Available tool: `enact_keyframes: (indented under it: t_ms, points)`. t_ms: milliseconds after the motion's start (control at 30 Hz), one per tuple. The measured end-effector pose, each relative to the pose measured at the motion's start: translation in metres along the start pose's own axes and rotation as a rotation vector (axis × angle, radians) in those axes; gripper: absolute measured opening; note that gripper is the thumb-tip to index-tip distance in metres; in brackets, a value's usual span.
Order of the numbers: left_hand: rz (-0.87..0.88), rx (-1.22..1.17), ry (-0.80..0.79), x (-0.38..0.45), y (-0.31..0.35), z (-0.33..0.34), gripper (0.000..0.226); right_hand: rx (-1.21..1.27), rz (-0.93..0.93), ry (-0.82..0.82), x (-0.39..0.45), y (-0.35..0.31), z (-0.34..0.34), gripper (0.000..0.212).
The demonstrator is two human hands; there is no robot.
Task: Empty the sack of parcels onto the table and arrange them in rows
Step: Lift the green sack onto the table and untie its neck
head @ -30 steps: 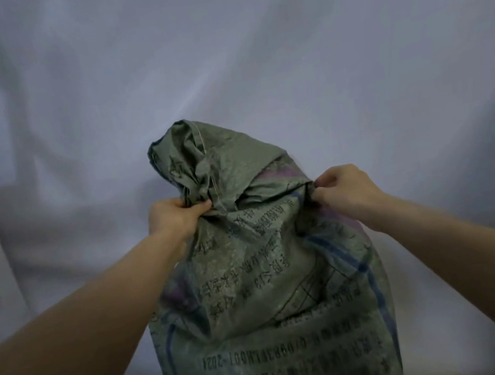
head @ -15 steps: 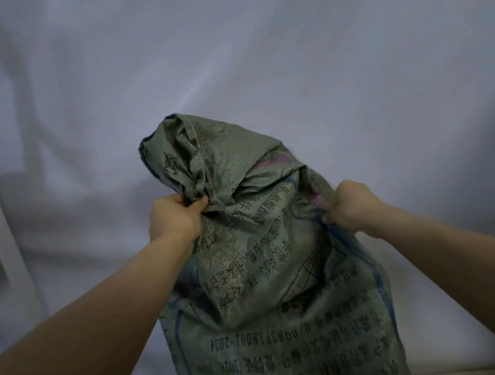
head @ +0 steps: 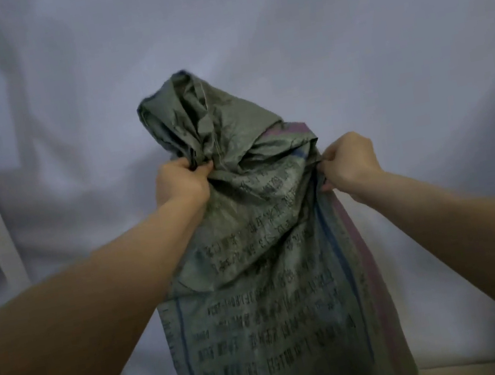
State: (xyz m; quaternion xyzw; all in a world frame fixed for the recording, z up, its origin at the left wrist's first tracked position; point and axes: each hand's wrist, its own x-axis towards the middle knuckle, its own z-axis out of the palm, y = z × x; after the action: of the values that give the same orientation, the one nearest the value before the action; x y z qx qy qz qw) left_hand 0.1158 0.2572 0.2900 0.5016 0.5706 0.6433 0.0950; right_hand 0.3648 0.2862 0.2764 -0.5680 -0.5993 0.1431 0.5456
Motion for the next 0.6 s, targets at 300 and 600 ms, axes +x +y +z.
enact_keyframes:
  t_ms: [300, 600]
  points:
    - [-0.095, -0.151, 0.080, 0.018, -0.020, -0.013, 0.031, 0.003, 0.036, 0.004, 0.008, 0.010, 0.003, 0.017]
    - [0.007, -0.331, 0.134, 0.034, 0.038, -0.029, 0.029, 0.085, -0.118, 0.179, 0.008, -0.027, -0.001, 0.020]
